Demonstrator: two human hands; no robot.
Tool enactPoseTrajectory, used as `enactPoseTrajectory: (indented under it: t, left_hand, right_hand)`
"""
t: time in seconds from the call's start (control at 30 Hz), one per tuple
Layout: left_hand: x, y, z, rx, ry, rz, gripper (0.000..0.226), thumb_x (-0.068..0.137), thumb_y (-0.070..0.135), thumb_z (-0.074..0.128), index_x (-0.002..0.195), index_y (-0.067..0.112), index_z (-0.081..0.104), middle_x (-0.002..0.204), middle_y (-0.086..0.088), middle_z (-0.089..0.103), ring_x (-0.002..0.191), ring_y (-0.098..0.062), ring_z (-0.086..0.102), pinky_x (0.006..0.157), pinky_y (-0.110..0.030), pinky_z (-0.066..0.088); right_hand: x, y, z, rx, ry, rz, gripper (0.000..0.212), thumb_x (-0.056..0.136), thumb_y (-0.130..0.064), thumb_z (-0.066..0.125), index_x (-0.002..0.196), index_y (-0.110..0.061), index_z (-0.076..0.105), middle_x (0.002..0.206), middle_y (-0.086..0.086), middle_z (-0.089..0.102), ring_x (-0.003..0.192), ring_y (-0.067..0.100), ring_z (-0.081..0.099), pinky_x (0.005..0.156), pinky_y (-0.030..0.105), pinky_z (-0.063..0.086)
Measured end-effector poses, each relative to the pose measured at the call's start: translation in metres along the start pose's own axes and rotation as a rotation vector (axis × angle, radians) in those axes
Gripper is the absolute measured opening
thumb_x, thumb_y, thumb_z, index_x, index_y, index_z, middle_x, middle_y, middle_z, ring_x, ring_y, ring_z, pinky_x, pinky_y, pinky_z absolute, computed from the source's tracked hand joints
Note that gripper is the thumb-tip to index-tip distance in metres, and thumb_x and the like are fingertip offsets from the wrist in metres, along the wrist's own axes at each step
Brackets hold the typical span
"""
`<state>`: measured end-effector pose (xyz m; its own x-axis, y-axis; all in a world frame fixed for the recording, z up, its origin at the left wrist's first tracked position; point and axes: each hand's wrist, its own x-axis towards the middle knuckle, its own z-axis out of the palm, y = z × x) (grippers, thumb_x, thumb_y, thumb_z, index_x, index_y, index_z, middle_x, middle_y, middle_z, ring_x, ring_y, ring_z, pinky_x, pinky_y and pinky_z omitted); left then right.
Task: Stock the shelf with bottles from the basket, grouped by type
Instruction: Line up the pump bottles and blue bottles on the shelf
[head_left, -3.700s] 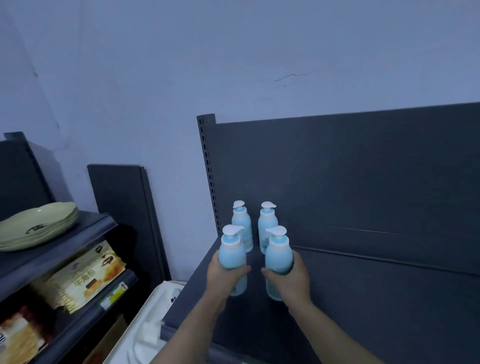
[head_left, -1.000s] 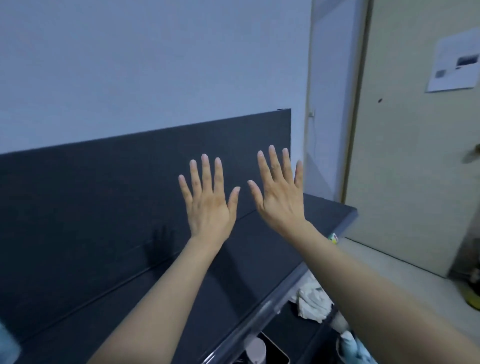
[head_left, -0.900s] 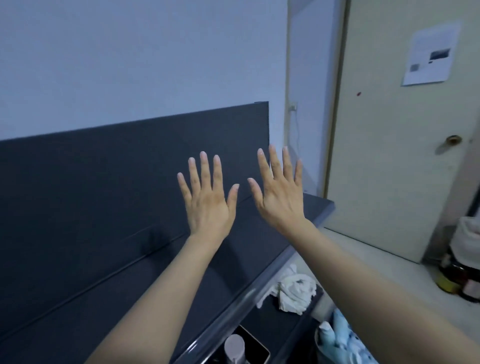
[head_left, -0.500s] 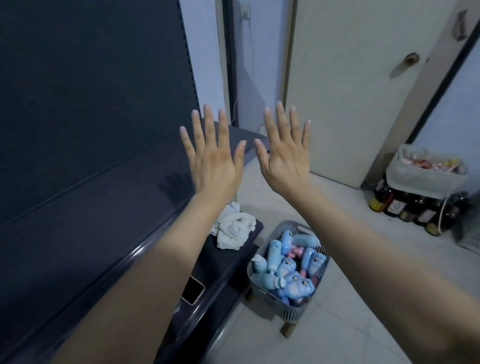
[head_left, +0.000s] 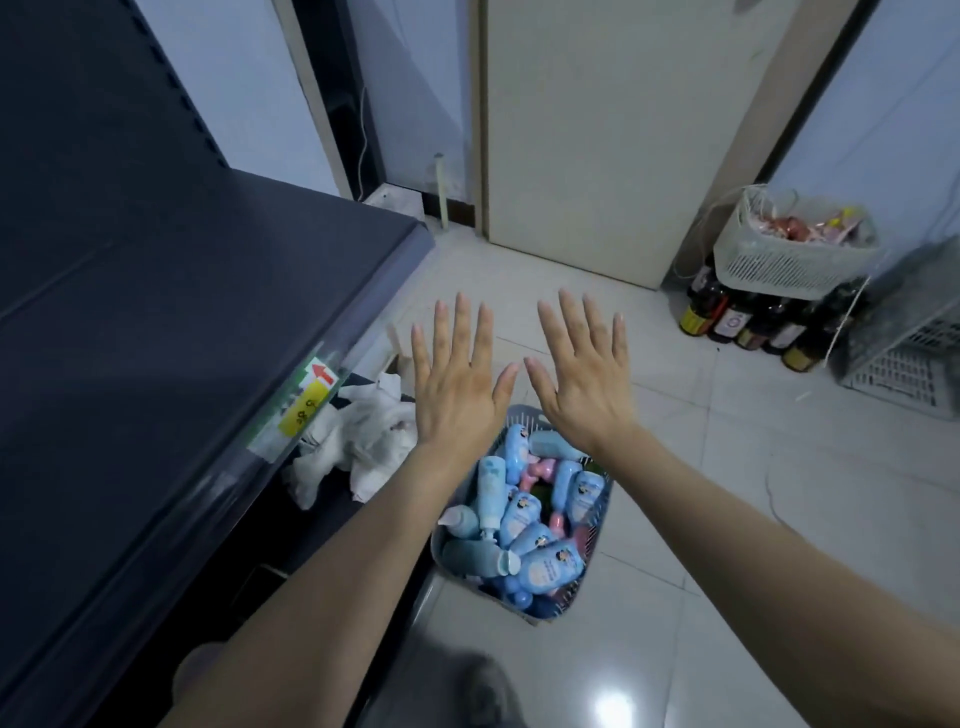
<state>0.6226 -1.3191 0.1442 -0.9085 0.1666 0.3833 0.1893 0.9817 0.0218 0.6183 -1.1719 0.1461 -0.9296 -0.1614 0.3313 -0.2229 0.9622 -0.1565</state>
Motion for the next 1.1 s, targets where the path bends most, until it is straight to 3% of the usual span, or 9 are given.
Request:
enactPoseTrajectory:
  t: [0.3, 0.4, 0.5, 0.57, 0.67, 0.77, 0.93, 1.03, 1.1]
  left_hand:
    - [-0.012, -0.001, 0.098, 0.019, -0.232, 0.02, 0.064, 0.091, 0.046, 0.032, 0.142, 0.007, 0.029, 0.15, -0.015, 0.032, 0.14, -0.028, 0.019, 0.115, -0.045, -0.001]
    - [-0.036, 0.0, 0.131, 0.047, -0.318, 0.003, 0.069, 0.084, 0.041, 0.051, 0.14, 0.008, 0.029, 0.147, -0.015, 0.037, 0.138, -0.029, 0.023, 0.116, -0.044, -0.001]
    - [-0.066, 0.004, 0.159, 0.011, -0.439, -0.019, 0.084, 0.064, 0.028, 0.076, 0.136, 0.007, 0.038, 0.141, -0.015, 0.046, 0.131, -0.032, 0.04, 0.111, -0.047, 0.017]
    - [-0.092, 0.005, 0.179, 0.033, -0.493, 0.001, 0.08, 0.063, 0.021, 0.072, 0.134, 0.005, 0.038, 0.138, -0.015, 0.049, 0.126, -0.033, 0.048, 0.11, -0.047, 0.018]
    - [-0.126, 0.006, 0.208, 0.001, -0.545, -0.006, 0.064, 0.071, 0.014, 0.047, 0.134, 0.006, 0.037, 0.135, -0.014, 0.053, 0.121, -0.031, 0.054, 0.109, -0.044, 0.025]
    - [-0.149, 0.002, 0.228, -0.125, -0.671, 0.009, 0.082, 0.051, 0.013, 0.074, 0.126, 0.009, 0.041, 0.12, -0.01, 0.065, 0.104, -0.025, 0.066, 0.082, -0.042, 0.056]
    - [-0.178, -0.015, 0.268, -0.244, -0.679, 0.156, 0.077, 0.053, 0.017, 0.078, 0.121, 0.016, 0.042, 0.102, 0.0, 0.073, 0.085, -0.013, 0.071, 0.065, -0.022, 0.057]
    - [-0.184, -0.019, 0.298, -0.246, -0.816, 0.253, 0.055, 0.046, 0.021, 0.085, 0.097, 0.017, 0.064, 0.085, 0.003, 0.074, 0.073, -0.009, 0.071, 0.066, -0.02, 0.055]
    - [-0.19, -0.018, 0.313, -0.206, -0.845, 0.275, 0.022, 0.055, 0.02, 0.072, 0.076, 0.023, 0.075, 0.075, 0.006, 0.072, 0.064, -0.008, 0.068, 0.057, -0.018, 0.053]
  right_hand:
    - [0.01, 0.059, 0.084, -0.002, -0.322, -0.018, 0.07, 0.089, -0.052, 0.005, 0.149, -0.019, 0.013, 0.158, 0.008, 0.01, 0.146, 0.027, 0.005, 0.115, 0.044, -0.005]
    - [0.012, 0.085, 0.117, -0.03, -0.444, -0.127, 0.073, 0.086, -0.053, -0.003, 0.15, -0.02, 0.008, 0.158, 0.006, 0.005, 0.146, 0.026, 0.001, 0.115, 0.042, -0.009]
    - [0.014, 0.107, 0.148, -0.047, -0.499, -0.227, 0.071, 0.09, -0.054, -0.003, 0.149, -0.018, 0.016, 0.156, 0.007, 0.012, 0.145, 0.028, 0.011, 0.117, 0.042, -0.004]
    - [0.013, 0.119, 0.171, -0.087, -0.598, -0.298, 0.065, 0.093, -0.05, 0.01, 0.149, -0.018, 0.017, 0.155, 0.005, 0.013, 0.144, 0.029, 0.013, 0.116, 0.044, 0.0]
    - [0.01, 0.128, 0.203, -0.142, -0.648, -0.415, 0.058, 0.087, -0.04, 0.04, 0.139, -0.015, 0.043, 0.143, 0.013, 0.045, 0.131, 0.033, 0.043, 0.11, 0.049, 0.027]
    - [0.002, 0.124, 0.236, -0.113, -0.698, -0.532, 0.058, 0.079, -0.042, 0.038, 0.125, -0.013, 0.057, 0.128, 0.014, 0.059, 0.117, 0.033, 0.057, 0.102, 0.05, 0.027]
    - [-0.015, 0.097, 0.3, -0.101, -0.756, -0.791, 0.069, 0.05, -0.025, 0.083, 0.116, -0.015, 0.065, 0.117, 0.012, 0.066, 0.108, 0.029, 0.064, 0.092, 0.05, 0.049]
    - [-0.019, 0.077, 0.336, -0.123, -0.678, -0.974, 0.034, 0.069, -0.019, 0.06, 0.101, -0.016, 0.073, 0.106, 0.01, 0.071, 0.098, 0.026, 0.068, 0.082, 0.044, 0.055]
    - [-0.021, 0.066, 0.355, -0.109, -0.731, -1.02, 0.044, 0.074, -0.014, 0.035, 0.093, -0.015, 0.074, 0.098, 0.01, 0.072, 0.093, 0.027, 0.069, 0.079, 0.043, 0.055]
